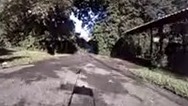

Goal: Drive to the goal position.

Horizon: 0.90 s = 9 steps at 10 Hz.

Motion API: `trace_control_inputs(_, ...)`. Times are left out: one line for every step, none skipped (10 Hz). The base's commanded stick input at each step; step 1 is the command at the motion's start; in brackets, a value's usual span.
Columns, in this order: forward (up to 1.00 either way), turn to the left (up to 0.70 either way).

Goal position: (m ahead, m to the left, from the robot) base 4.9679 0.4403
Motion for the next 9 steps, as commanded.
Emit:
trace_control_inputs(0.7,0.0)
trace_control_inputs(0.7,0.0)
trace_control_inputs(0.7,0.0)
trace_control_inputs(0.7,0.0)
trace_control_inputs(0.7,0.0)
trace_control_inputs(0.7,0.0)
trace_control_inputs(0.7,0.0)
trace_control_inputs(0.7,0.0)
trace_control_inputs(0.7,0.0)
